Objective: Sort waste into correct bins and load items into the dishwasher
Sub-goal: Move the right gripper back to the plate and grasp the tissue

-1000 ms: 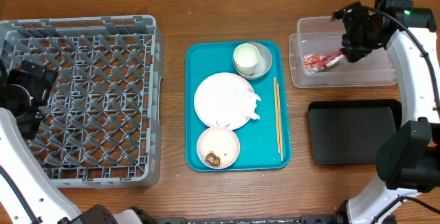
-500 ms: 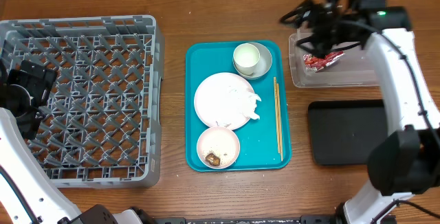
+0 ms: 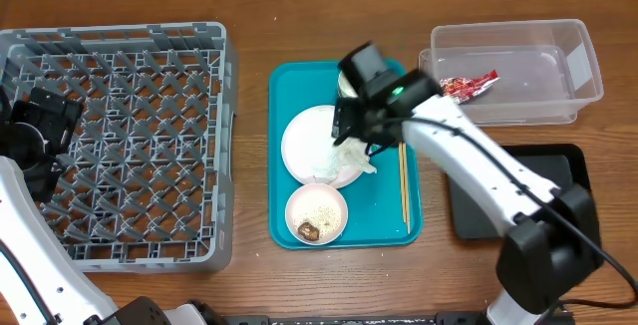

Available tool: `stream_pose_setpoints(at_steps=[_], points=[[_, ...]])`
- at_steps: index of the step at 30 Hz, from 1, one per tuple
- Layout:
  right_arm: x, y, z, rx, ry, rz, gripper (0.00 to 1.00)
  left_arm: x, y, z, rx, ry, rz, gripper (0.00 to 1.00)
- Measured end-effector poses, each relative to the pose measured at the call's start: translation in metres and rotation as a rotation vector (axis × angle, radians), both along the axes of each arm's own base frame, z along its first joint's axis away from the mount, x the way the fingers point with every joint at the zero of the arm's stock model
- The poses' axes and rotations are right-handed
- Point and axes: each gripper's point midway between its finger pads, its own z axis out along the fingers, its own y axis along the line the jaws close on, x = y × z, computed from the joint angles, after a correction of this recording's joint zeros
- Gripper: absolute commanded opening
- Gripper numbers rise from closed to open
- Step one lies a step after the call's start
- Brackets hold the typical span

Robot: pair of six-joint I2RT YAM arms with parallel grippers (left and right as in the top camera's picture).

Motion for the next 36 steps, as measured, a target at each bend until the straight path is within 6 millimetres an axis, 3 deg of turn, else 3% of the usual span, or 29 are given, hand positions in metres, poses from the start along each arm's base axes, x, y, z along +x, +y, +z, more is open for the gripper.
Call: stream_pose_setpoints(at_steps=[3, 5, 13, 21, 29, 33, 36], points=[[-0.003, 0.003, -0.028, -0.028, -0.004, -0.006, 0.41, 0.000, 0.000, 0.000, 0.000, 0.000, 0.000, 1.00], [-0.005, 0.001, -0.041, -0.034, -0.001, -0.031, 0.35, 0.000, 0.000, 0.000, 0.000, 0.000, 0.000, 1.00], [-0.024, -0.017, -0.078, -0.068, 0.057, -0.125, 0.33, 0.000, 0.000, 0.000, 0.000, 0.000, 0.000, 1.00], [-0.022, -0.007, -0.078, -0.013, 0.052, -0.135, 0.34, 0.000, 0.000, 0.000, 0.000, 0.000, 0.000, 1.00], [-0.034, 0.016, -0.077, -0.002, 0.041, -0.070, 0.38, 0.000, 0.000, 0.000, 0.000, 0.000, 0.000, 1.00], [-0.036, 0.018, -0.079, -0.005, 0.044, -0.065, 0.37, 0.000, 0.000, 0.000, 0.000, 0.000, 0.000, 1.00], [-0.036, 0.017, -0.087, -0.018, 0.058, -0.066, 0.19, 0.000, 0.000, 0.000, 0.000, 0.000, 0.000, 1.00]])
